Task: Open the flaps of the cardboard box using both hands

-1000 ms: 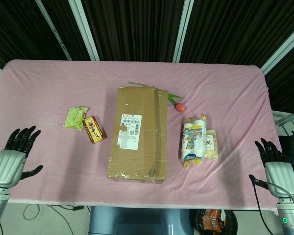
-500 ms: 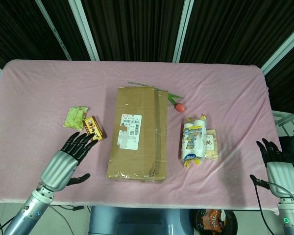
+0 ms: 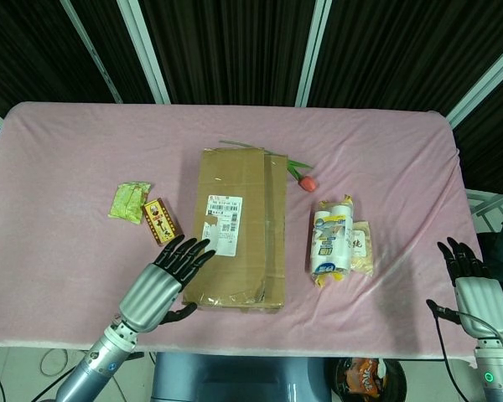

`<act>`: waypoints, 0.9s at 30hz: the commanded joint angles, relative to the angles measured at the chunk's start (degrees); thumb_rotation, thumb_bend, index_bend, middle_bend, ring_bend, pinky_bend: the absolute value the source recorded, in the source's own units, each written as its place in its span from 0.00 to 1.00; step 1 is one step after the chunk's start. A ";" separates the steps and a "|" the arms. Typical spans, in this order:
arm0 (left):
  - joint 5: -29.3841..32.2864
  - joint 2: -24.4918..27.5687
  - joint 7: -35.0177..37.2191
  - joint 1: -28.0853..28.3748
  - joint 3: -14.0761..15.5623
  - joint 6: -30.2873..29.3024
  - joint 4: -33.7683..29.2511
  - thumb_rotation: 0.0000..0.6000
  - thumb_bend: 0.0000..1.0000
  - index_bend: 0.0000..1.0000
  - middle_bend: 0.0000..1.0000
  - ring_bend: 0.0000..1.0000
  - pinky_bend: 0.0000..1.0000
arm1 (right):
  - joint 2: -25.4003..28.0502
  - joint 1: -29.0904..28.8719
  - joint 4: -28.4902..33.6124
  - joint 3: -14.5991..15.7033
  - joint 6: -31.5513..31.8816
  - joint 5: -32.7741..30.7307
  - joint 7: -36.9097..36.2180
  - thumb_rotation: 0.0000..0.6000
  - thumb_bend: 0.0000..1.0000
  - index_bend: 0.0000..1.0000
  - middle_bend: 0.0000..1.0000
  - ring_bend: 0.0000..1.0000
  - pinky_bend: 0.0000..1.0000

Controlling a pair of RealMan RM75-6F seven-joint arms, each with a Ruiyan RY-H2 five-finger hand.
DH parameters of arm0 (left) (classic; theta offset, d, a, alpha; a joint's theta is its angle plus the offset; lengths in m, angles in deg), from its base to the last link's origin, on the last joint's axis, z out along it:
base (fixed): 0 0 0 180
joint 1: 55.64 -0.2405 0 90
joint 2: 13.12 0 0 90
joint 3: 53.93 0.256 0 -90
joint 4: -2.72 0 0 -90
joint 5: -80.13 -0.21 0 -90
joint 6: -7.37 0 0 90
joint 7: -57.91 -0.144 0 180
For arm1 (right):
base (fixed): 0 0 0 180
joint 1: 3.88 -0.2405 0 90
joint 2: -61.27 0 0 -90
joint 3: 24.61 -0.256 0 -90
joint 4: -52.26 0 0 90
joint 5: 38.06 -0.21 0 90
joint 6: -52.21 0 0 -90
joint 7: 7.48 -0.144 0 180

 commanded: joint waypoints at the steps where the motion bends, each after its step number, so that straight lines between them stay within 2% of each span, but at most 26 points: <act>1: 1.62 -2.37 -1.92 1.05 -0.73 0.95 0.52 1.00 0.17 0.00 0.00 0.00 0.00 | -0.01 0.01 -0.03 0.00 -0.03 -0.03 -0.17 1.00 0.23 0.00 0.00 0.00 0.21; 14: 3.93 -7.31 -5.18 2.93 -1.49 1.23 1.63 1.00 0.19 0.00 0.00 0.00 0.00 | 0.10 -0.12 0.12 0.00 -0.27 0.01 -0.53 1.00 0.23 0.00 0.00 0.00 0.21; 17: 4.22 -7.81 -5.63 3.13 -1.50 0.95 2.07 1.00 0.23 0.00 0.00 0.00 0.00 | 0.08 -0.08 0.24 0.12 -0.23 0.16 -0.45 1.00 0.23 0.00 0.00 0.00 0.21; 23: 3.34 -8.27 -6.31 3.11 -1.23 -0.46 3.06 1.00 0.37 0.00 0.00 0.00 0.00 | 0.05 -0.02 0.29 0.15 -0.24 0.09 -0.52 1.00 0.23 0.00 0.00 0.00 0.21; 27: 1.60 -8.32 -6.37 2.86 -0.90 -2.06 3.47 1.00 0.41 0.00 0.00 0.00 0.00 | 0.07 0.00 0.29 0.15 -0.20 0.10 -0.53 1.00 0.23 0.00 0.00 0.00 0.21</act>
